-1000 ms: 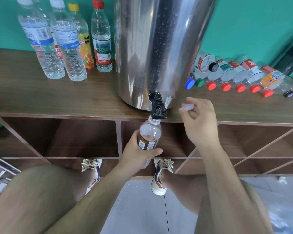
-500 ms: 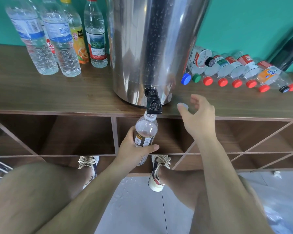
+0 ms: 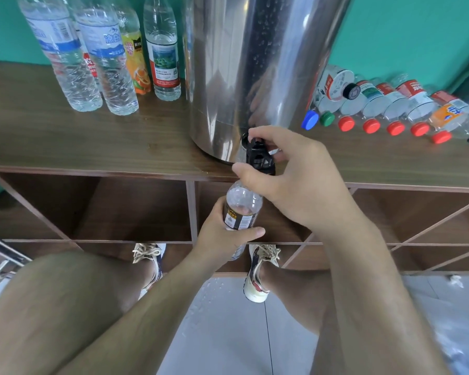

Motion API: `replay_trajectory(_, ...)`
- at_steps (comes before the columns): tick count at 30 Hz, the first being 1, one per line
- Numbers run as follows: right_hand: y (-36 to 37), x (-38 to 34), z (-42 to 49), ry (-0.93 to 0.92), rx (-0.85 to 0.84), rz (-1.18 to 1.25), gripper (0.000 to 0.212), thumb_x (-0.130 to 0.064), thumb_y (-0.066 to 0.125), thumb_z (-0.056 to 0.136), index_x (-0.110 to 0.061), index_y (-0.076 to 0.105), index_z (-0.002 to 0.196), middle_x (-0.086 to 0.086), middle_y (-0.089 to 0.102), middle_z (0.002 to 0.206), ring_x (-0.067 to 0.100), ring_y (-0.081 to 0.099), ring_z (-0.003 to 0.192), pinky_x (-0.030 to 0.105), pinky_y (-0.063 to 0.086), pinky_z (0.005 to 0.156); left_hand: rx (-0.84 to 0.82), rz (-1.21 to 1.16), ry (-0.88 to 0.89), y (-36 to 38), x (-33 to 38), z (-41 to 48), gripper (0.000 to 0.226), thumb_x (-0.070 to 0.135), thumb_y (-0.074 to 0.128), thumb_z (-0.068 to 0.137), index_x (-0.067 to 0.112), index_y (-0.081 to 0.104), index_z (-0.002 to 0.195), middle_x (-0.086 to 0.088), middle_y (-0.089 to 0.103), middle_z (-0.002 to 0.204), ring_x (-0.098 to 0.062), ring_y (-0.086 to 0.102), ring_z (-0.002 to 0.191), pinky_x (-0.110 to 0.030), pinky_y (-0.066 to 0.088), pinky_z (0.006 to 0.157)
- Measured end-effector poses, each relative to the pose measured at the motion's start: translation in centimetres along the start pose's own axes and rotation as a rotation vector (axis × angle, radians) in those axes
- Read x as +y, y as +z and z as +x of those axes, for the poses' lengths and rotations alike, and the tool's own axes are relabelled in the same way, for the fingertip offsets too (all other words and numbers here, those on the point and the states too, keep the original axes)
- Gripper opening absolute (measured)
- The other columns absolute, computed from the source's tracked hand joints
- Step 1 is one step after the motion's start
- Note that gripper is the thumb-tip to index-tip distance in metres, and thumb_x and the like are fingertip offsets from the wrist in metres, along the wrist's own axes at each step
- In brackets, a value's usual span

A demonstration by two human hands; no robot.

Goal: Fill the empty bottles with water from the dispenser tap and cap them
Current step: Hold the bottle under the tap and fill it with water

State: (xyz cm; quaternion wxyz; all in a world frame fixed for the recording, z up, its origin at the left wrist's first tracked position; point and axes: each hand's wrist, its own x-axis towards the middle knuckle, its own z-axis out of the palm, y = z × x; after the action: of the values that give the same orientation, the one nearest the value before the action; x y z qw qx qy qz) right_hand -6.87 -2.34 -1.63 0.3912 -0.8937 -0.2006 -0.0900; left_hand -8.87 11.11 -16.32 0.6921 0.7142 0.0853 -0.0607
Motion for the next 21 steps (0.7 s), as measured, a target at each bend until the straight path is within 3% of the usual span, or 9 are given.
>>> replay_trajectory(5,-2.4,2.1,0.1,-0.039,-0.060,0.188,0.050,-0.015,0.085,0.086,-0.019,0.067,0.133,-0.006,0.071,0.124,0.001,0.067,0.114,0.017,0.050,0.099,0.008,-0.007,-0.007,0.0,-0.2,0.0,0.073,0.017,0.095,0.069,0.040,0.054,0.124,0.020,0.072,0.107,0.008,0.067,0.097,-0.016,0.052,0.079)
replay_trajectory(10,-3.5,2.2,-0.3,-0.038,-0.106,0.292,0.039,-0.016,0.084,0.084,-0.023,0.073,0.120,-0.013,0.078,0.112,0.002,0.072,0.108,0.017,0.052,0.094,0.010,-0.003,0.007,0.1,-0.3,0.1,0.070,0.016,0.094,0.069,0.041,0.053,0.119,0.023,0.070,0.103,0.011,0.065,0.094,-0.011,0.052,0.071)
replay_trajectory(15,-3.9,2.2,-0.5,-0.033,-0.128,0.256,0.041,-0.033,0.081,0.082,-0.028,0.073,0.122,-0.011,0.077,0.113,0.008,0.071,0.110,0.021,0.052,0.097,0.006,-0.011,0.000,0.2,-0.8,-0.1,0.071,0.014,0.095,0.069,0.040,0.054,0.120,0.022,0.072,0.103,0.008,0.067,0.094,-0.011,0.053,0.071)
replay_trajectory(21,-3.7,2.2,-0.6,-0.032,-0.110,0.271,0.023,-0.017,0.071,0.099,-0.019,0.074,0.122,-0.002,0.078,0.109,0.015,0.073,0.100,0.026,0.056,0.094,0.009,-0.033,-0.013,0.5,-1.4,-0.2,0.073,0.012,0.094,0.069,0.034,0.054,0.127,0.015,0.071,0.109,0.006,0.067,0.097,-0.011,0.054,0.072)
